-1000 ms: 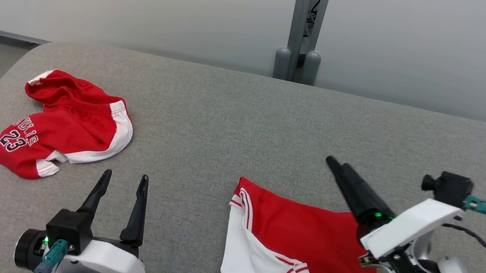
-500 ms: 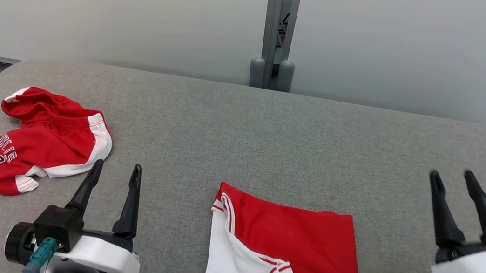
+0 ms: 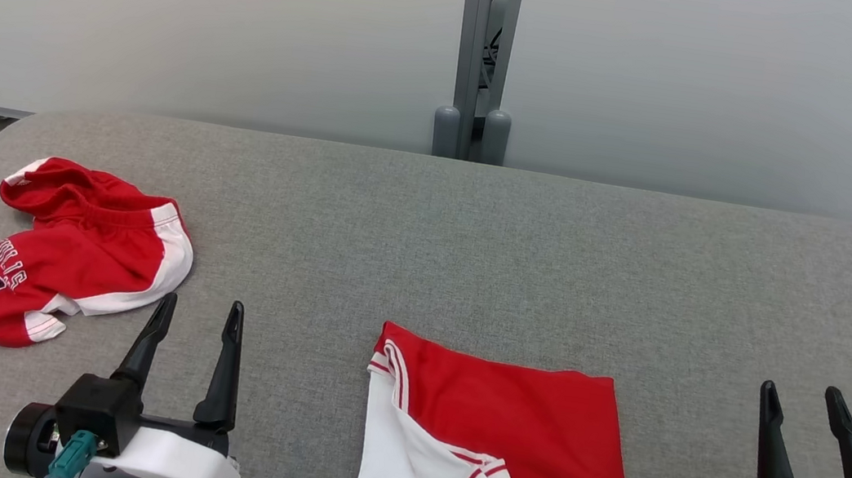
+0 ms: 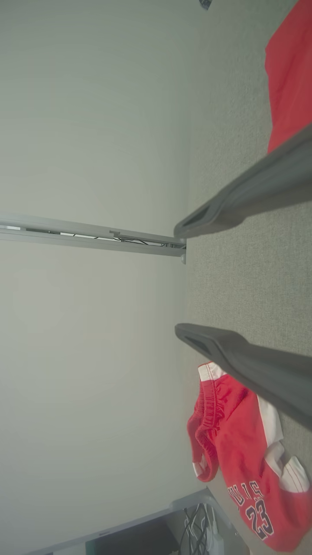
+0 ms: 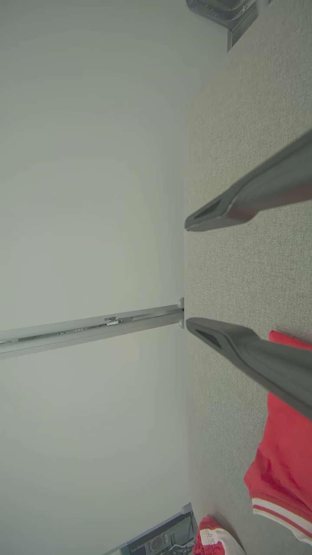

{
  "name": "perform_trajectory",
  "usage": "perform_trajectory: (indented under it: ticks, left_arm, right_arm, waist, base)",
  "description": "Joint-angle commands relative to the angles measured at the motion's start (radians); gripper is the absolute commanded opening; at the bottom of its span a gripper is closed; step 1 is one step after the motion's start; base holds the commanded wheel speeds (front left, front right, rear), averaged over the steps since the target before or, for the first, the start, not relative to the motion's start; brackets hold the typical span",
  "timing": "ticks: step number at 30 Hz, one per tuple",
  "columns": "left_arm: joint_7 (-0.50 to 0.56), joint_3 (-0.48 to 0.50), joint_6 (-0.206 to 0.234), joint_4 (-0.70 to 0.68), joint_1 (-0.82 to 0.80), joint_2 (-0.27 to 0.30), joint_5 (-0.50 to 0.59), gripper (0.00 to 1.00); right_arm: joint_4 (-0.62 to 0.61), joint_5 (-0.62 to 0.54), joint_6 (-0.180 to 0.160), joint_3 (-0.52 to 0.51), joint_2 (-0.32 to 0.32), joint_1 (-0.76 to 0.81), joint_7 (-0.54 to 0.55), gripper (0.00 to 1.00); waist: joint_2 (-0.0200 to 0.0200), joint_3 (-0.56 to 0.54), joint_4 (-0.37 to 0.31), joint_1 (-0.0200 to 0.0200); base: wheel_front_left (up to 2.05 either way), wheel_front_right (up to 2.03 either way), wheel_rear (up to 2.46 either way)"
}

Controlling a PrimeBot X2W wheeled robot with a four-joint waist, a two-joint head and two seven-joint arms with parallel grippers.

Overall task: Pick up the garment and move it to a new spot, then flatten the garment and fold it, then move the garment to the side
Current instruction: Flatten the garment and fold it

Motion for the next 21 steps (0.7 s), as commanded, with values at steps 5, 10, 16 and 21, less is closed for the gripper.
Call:
perform_trajectory:
  ticks: [5,10,16,21]
  left_arm:
    - [-0.001,0.005,-0.006,0.006,0.001,0.003,0.007,1.00]
    - [-0.001,0.000,-0.006,0.008,0.001,0.003,0.005,1.00]
    - [-0.001,-0.006,-0.009,0.013,0.000,0.003,0.003,1.00]
    - [-0.001,-0.004,-0.011,0.018,-0.008,0.004,0.004,1.00]
  right_arm:
    - [-0.005,-0.017,0.001,0.000,0.005,0.016,-0.005,1.00]
    - [0.004,-0.033,0.001,0.012,0.000,0.013,-0.005,1.00]
    - [0.041,-0.020,0.001,0.056,-0.005,0.016,-0.005,0.00]
    - [0.064,-0.010,0.001,0.139,-0.008,0.021,-0.005,0.00]
  waist:
    - [0.0000,0.001,0.001,0.0000]
    - [0.0000,0.001,0.006,0.0000]
    - [0.0000,0.006,0.015,0.0000]
    - [0.0000,0.015,0.026,0.0000]
  base:
    - [0.00,0.00,0.00]
    - [0.00,0.00,0.00]
    - [0.00,0.00,0.00]
    - [0.00,0.00,0.00]
